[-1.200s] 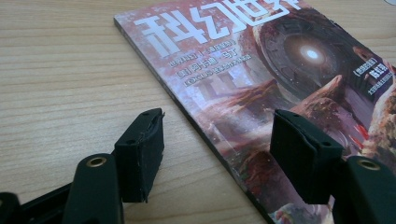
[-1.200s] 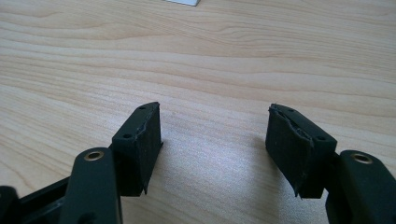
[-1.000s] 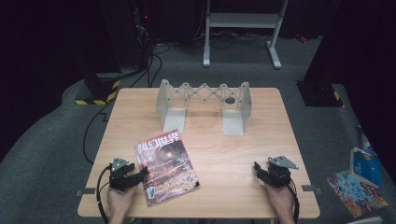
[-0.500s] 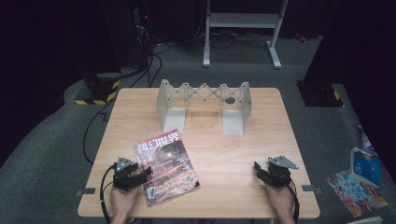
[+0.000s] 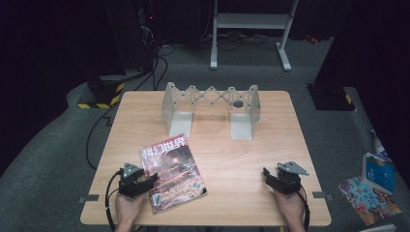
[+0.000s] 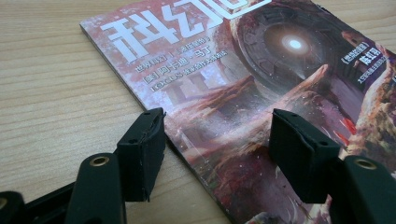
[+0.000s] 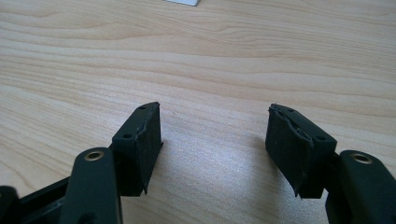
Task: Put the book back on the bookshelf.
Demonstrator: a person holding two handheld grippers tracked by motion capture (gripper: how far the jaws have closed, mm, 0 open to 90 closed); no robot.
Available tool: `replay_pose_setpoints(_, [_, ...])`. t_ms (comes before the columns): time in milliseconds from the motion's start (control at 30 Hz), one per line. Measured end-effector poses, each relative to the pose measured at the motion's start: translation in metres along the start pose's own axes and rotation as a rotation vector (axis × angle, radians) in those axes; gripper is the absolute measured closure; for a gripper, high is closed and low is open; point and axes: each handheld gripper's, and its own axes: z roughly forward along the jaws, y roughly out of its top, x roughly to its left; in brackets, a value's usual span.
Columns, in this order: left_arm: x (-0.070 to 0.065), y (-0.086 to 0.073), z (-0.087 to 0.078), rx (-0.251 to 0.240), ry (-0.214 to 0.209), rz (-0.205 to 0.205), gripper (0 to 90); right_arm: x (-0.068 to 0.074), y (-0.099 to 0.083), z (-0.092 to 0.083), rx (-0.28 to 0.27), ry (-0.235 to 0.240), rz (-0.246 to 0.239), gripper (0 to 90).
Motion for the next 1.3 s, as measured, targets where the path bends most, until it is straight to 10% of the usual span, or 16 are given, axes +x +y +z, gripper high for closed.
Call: replay_pose_setpoints(1300, [-0.022,0.009,0.015,0.000,0.000,0.019,36.7,0.000,0.000,0.000,-0.001,0.002,-0.004,35.7])
